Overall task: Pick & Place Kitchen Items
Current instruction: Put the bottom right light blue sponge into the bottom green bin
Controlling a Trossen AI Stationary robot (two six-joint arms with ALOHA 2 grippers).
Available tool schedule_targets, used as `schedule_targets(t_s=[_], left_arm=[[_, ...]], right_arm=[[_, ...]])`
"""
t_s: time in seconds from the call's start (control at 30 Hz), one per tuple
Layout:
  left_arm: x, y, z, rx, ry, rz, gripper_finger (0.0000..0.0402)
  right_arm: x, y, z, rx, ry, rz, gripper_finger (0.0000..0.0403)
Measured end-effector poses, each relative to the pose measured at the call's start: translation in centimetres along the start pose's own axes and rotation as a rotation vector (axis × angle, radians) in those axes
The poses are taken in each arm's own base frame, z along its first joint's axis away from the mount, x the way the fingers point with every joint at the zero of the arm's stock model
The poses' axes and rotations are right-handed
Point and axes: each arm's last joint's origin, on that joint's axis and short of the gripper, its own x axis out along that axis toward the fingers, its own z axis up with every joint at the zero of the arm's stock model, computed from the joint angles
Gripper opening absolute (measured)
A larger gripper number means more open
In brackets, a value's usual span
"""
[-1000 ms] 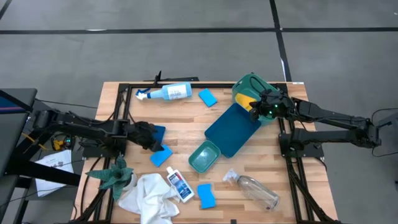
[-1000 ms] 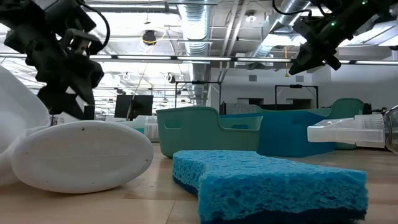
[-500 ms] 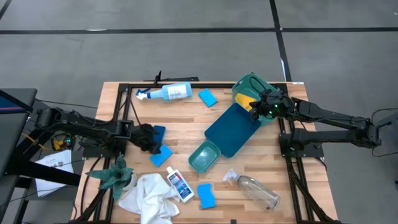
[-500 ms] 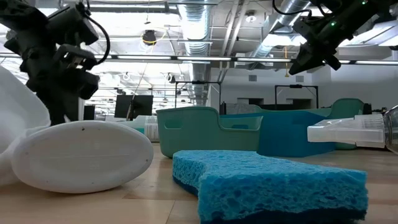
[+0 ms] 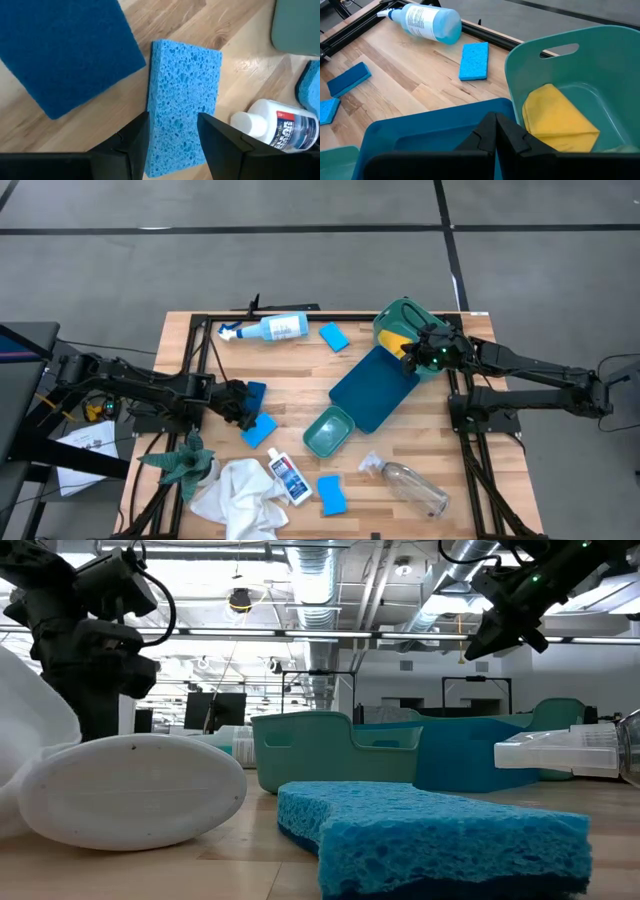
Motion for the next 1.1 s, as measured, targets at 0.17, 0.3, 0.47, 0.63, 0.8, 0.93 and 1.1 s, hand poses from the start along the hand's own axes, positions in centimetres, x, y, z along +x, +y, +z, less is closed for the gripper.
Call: schedule_targets(t_s=[0.17,0.3,0.47,0.63,0.8,0.93,1.1], left_arm=[[0.00,0.20,-0.12,0.018,0.009,0.022,0.0163],[0.00,0.26,-0.12,0.017,0.003,0.033,0.0163],[-0.01,-0.10,0.12,0.024,-0.022,-0.004,0.0163],[0.00,-0.03,0.08,0.023,-0.018,0.002,0.0163],[0.00,-0.03,0.08,0.023,-0.018,0.002,0.0163],[0.00,-0.03,0.08,0.023,-0.018,0.002,0.0163],[0.00,-0.04,0.08,0.020,-0.017,0.001,0.0163]], right_arm=[[0.00,0.00,0.00,0.000,0.000,0.000,0.0000],[0.00,0.00,0.00,0.002,0.000,0.000,0.0000],[0.00,0.00,0.00,0.003,0.000,0.000,0.0000],[0.00,0.00,0.00,0.003,0.000,0.000,0.0000],[0.00,0.00,0.00,0.003,0.000,0.000,0.0000],[0.01,0.06,-0.04,0.004,0.011,0.021,0.0000],[-0.13,0.63,-0.43,0.092,0.090,0.141,0.0000]])
